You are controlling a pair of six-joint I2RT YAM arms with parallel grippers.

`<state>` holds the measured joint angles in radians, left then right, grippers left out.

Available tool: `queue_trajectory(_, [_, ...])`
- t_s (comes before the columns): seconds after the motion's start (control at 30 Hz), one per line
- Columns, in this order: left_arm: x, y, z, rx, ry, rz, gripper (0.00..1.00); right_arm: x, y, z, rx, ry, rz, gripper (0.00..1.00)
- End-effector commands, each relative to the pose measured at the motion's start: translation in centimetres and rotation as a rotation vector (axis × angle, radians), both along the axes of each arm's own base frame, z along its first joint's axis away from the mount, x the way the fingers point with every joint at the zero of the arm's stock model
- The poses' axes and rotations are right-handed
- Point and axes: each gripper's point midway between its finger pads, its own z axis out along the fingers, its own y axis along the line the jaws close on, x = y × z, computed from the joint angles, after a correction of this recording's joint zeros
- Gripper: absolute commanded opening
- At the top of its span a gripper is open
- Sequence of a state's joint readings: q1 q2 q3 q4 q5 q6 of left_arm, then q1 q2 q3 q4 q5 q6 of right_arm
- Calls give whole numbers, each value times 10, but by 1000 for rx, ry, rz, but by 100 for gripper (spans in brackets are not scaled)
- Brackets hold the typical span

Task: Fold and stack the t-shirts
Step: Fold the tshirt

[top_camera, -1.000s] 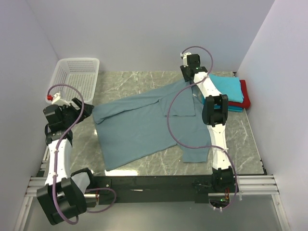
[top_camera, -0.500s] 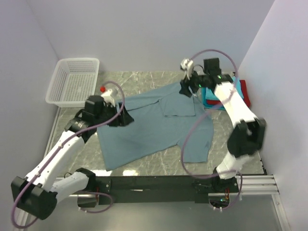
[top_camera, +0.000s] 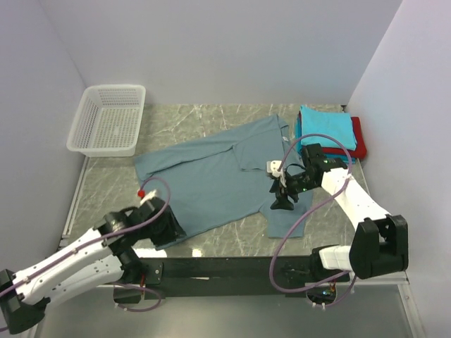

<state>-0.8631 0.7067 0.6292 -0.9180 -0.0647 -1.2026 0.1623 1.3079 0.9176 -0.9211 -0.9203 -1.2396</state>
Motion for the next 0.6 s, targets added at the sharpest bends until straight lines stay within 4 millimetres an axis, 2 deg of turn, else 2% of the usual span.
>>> queue_trajectory(0.0, [8, -3, -15, -151, 44, 320, 49, 13, -1, 18, 27, -109, -43, 69])
queue_trajectory(0.03, [10, -4, -17, -185, 72, 398, 49, 15, -3, 18, 22, -97, -69, 68])
queue_trajectory(0.1, [13, 2, -25, -147, 88, 470, 50, 18, -5, 20, 19, -95, -84, 68])
queue_trajectory(0.13, [7, 14, -42, -47, 143, 533, 51, 19, -6, 19, 21, -88, -92, 68])
queue_trajectory(0.2, [6, 24, -50, 54, 176, 594, 54, 19, -6, 18, 29, -72, -95, 68])
queue_trajectory(0.23, [2, 32, -61, 150, 214, 631, 55, 20, -7, 17, 29, -71, -99, 68])
queue_trajectory(0.47, [14, 43, -71, 197, 184, 801, 53, 21, -13, 17, 38, -34, -110, 68])
queue_trajectory(0.57, [11, 59, -74, 272, 175, 860, 50, 20, -13, 15, 39, -29, -106, 68])
